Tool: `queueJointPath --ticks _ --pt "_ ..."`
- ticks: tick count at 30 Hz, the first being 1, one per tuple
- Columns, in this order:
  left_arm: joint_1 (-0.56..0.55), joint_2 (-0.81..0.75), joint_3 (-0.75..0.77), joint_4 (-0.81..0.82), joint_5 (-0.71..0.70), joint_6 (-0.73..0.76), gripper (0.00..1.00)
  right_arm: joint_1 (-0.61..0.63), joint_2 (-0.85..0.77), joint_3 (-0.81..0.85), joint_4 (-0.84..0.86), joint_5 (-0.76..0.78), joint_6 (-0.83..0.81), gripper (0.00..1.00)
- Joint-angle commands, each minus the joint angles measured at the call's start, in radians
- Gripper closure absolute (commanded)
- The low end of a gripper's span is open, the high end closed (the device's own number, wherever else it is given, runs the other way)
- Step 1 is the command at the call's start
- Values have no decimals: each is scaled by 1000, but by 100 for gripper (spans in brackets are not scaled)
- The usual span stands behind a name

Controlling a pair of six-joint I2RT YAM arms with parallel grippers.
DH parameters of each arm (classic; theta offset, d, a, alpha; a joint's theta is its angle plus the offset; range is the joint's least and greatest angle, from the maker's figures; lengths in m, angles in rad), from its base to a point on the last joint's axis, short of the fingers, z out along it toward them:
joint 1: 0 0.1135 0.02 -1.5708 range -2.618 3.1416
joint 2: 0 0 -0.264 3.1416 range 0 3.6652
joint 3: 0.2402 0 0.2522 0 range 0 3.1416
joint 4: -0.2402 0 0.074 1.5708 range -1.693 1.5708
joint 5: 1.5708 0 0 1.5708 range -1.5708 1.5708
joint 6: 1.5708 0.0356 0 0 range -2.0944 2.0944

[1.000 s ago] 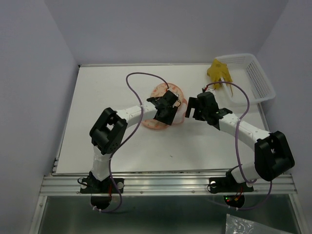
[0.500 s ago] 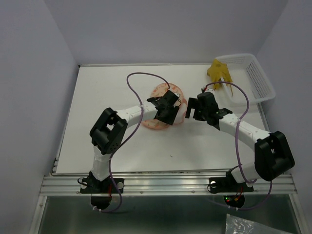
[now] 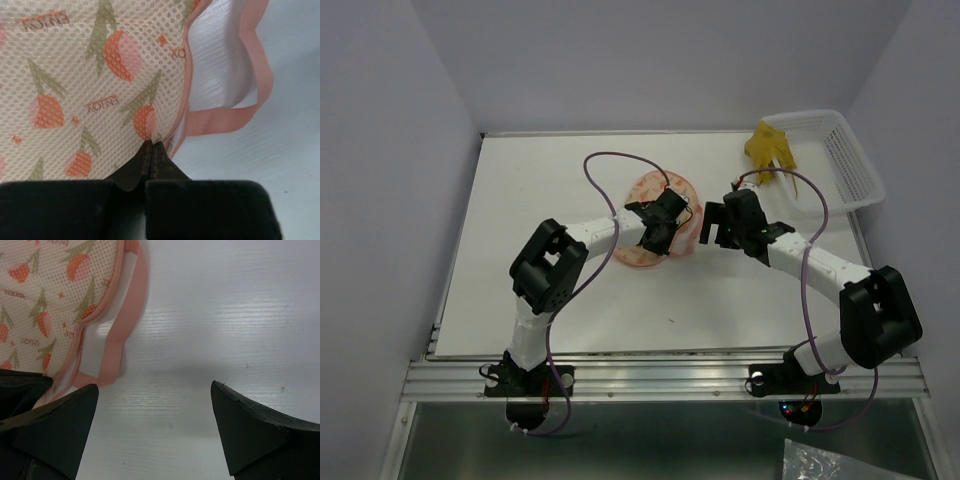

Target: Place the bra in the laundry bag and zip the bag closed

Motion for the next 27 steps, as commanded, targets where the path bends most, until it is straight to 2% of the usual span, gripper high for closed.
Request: queueJointPath --ticks 1,9,14,15,17,19,20,21,22,27 --pt "-1 -19 17 11 -4 5 100 1 12 5 33 -21 -7 0" --pt "-1 -135 -49 127 8 -55 100 1 102 49 100 -88 61 0" --pt "-1 -180 -47 138 18 -84 100 1 200 92 142 -79 96 12" --pt "-1 -185 -46 138 22 -87 100 1 212 98 145 -79 95 15" --pt "-1 -197 -46 132 26 -96 100 1 249 118 148 -93 98 28" --pt "0 -203 -46 132 22 -100 100 1 272 126 148 -99 101 35" --pt "-1 -206 -44 129 19 -103 100 1 292 129 151 -101 108 46" --pt "0 -208 -44 124 15 -104 100 1 301 131 151 -102 109 50" --pt "2 -215 -43 121 6 -112 100 1 311 132 151 -102 112 61" --pt "40 -277 -73 144 17 -161 100 1 338 131 117 -65 113 74"
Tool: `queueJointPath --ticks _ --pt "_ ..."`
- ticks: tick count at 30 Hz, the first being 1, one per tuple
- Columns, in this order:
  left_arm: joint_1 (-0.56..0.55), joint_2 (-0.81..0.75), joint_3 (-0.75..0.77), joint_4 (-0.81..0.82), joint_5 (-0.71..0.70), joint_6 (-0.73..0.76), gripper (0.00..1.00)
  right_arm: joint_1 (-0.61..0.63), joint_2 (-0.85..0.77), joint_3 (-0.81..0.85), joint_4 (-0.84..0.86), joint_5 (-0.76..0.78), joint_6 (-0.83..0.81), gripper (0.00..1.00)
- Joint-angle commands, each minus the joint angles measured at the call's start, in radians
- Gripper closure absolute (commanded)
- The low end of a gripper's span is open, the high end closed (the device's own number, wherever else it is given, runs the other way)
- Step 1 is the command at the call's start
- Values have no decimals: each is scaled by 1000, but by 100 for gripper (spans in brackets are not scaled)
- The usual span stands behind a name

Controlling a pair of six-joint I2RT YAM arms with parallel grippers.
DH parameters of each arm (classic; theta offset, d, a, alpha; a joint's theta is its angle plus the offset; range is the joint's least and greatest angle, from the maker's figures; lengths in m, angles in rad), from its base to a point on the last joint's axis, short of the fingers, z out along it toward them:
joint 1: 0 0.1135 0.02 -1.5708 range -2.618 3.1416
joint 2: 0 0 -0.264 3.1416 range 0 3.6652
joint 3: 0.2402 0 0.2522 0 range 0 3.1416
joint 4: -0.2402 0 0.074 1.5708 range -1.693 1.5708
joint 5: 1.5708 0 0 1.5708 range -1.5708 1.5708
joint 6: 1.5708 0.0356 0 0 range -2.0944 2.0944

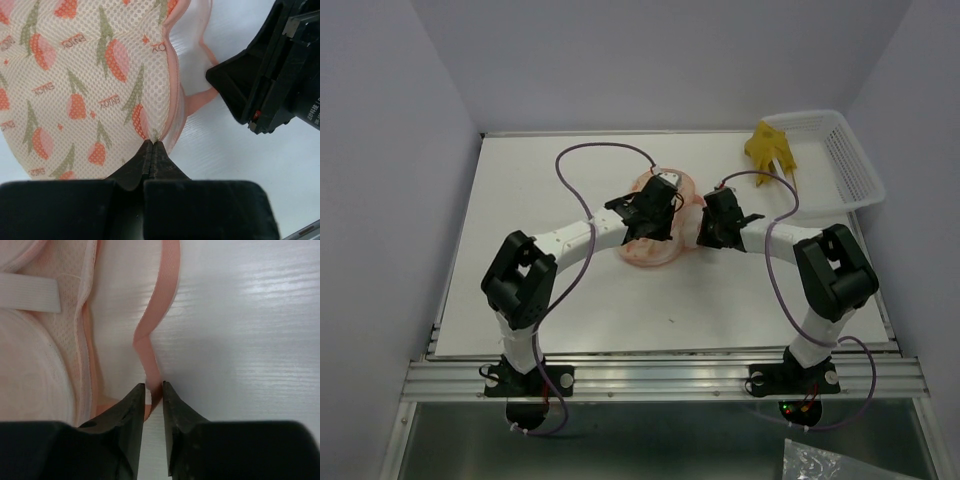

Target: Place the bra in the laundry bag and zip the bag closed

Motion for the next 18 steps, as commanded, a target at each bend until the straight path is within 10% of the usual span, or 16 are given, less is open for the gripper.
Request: queueJointPath --ticks 1,5,18 --pt "40 -134 -42 34 -1 -56 100 1 13 28 5 57 12 78" --pt "137 -209 -130 67 26 -142 100 1 -6 14 5 89 -2 95" --pt "488 -335 -371 168 192 -205 100 1 22 61 9 31 -145 96"
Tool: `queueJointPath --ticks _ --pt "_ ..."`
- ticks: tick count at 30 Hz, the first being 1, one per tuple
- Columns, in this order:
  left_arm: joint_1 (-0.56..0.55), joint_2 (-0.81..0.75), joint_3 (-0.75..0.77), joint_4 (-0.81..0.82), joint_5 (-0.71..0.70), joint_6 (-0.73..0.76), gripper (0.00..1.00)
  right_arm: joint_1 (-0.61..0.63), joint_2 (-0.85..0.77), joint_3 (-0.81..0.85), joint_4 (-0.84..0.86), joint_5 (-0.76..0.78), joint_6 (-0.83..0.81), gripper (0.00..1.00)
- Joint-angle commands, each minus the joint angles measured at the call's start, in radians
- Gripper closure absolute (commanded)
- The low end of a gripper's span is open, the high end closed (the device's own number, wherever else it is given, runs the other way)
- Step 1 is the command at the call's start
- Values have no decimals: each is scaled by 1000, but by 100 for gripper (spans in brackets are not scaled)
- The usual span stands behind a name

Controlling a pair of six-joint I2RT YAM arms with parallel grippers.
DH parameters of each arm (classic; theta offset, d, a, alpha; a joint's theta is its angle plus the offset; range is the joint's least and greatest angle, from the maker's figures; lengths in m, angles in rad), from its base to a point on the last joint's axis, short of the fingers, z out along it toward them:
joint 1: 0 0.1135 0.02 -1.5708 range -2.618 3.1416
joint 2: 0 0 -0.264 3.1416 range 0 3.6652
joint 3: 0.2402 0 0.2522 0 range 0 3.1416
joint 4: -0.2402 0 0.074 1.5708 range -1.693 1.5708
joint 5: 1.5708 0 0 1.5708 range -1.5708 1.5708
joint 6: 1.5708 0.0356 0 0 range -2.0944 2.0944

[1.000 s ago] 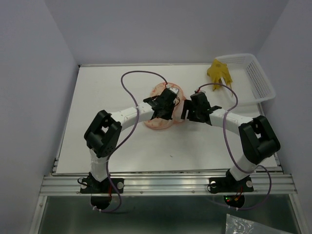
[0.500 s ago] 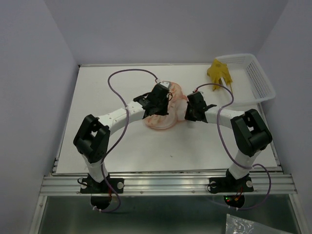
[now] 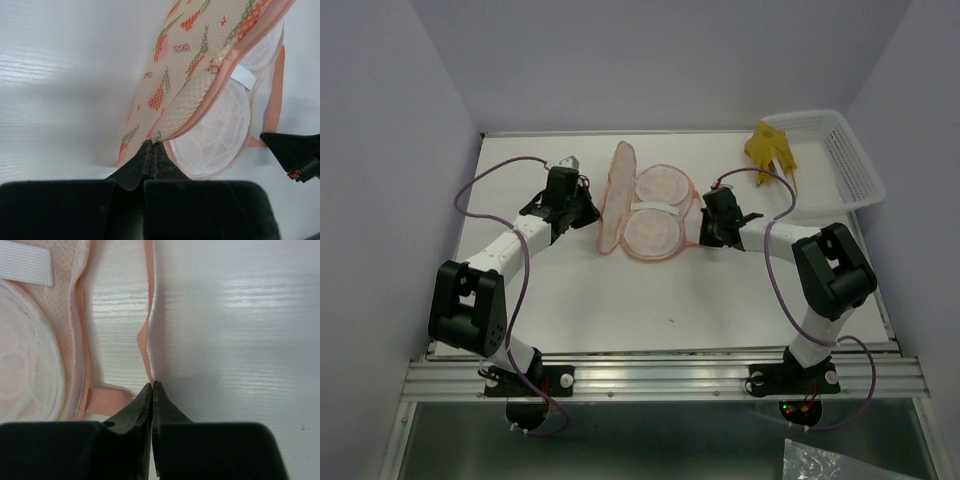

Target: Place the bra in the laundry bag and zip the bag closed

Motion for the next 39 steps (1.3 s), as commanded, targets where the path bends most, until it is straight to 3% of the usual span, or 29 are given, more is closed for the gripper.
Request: queueJointPath --ticks 1,5,8,9,10,11,12,16,22,23,25,27,29,31,33,39 --pt "45 -15 -25 1 30 -9 100 1 23 56 12 -33 -56 96" --pt "96 -3 -43 2 38 -29 94 1 29 72 18 -67 -71 94" --pt "137 6 -31 -43 5 -20 79 1 23 78 20 -84 -108 92" --pt "148 8 -22 -60 -11 -12 70 1 20 79 20 -93 -118 91" --pt "157 6 -2 -79 -56 -6 48 1 14 79 18 -96 -123 89" --pt "166 3 6 -94 -77 -6 14 1 10 79 20 -97 -126 88" --pt "182 -9 12 -119 -93 -5 1 1 6 78 18 -100 -134 87" --pt "200 -32 53 -153 -174 -29 1 1 -17 79 17 -99 -141 80" --pt "199 -40 81 -128 -75 -20 1 1 -69 96 -23 -78 -145 61" --pt "199 -41 82 -130 -81 -20 1 1 -76 98 -35 -74 -148 51" --pt "194 -38 81 -114 -102 -6 1 1 -98 96 -51 -59 -146 45" --pt "165 -17 82 -87 -63 5 1 1 -125 90 -68 -38 -132 31" --pt "95 17 101 -76 -59 9 1 1 -144 81 -72 -21 -112 20" --pt "39 95 162 -87 -76 35 1 1 -174 67 -77 -5 -92 16" --pt "-33 156 219 -122 -129 58 1 1 -194 56 -77 -8 -92 0" --pt "-70 400 469 -194 -185 80 1 1 -243 12 -94 16 -82 0"
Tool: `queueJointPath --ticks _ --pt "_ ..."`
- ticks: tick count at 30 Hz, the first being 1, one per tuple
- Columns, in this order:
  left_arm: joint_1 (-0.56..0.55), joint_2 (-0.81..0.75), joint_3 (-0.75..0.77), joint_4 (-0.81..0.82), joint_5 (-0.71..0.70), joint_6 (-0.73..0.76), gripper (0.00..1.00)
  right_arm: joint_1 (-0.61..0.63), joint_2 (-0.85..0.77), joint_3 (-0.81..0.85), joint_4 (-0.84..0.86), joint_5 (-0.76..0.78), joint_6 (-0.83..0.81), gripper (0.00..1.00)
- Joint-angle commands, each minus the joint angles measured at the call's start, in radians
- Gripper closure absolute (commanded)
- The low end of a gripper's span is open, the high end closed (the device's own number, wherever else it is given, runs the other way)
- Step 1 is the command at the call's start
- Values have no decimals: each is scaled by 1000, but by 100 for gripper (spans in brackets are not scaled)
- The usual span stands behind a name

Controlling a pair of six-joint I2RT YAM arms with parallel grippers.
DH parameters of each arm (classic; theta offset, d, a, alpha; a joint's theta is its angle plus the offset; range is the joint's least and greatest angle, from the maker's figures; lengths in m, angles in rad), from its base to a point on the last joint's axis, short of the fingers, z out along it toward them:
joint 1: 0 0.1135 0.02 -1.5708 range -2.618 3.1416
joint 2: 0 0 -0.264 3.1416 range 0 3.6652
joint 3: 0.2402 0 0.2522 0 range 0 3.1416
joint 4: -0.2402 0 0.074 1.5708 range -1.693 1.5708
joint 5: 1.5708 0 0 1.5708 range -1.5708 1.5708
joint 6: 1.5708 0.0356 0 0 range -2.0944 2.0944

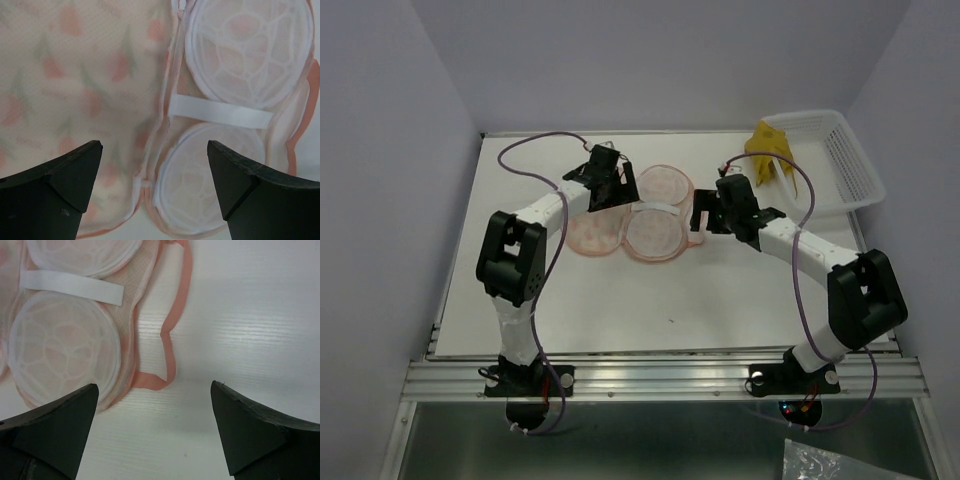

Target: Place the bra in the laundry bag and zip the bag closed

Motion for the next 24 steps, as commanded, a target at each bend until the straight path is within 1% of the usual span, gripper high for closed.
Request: queueJointPath --ticks 1,3,5,10,13,17,24 --pt "15 80 134 -71 -90 30 1 1 -49 -29 -20 52 16 0" --pt "15 116 183 -103 -113 33 1 1 -65 -44 -27 65 13 0" --pt "15 153 184 -98 -104 44 1 1 -78 -55 -33 81 13 0" --pt "28 226 196 -129 -141 38 1 1 -115 -81 -39 117 18 0" --pt "59 219 139 -92 -86 30 1 1 -125 -84 -51 140 16 0" --pt "100 209 95 -80 -101 21 1 1 -138 -92 -60 164 16 0" --pt "225 199 12 -74 -118 -2 1 1 -150 -92 -63 235 -10 0"
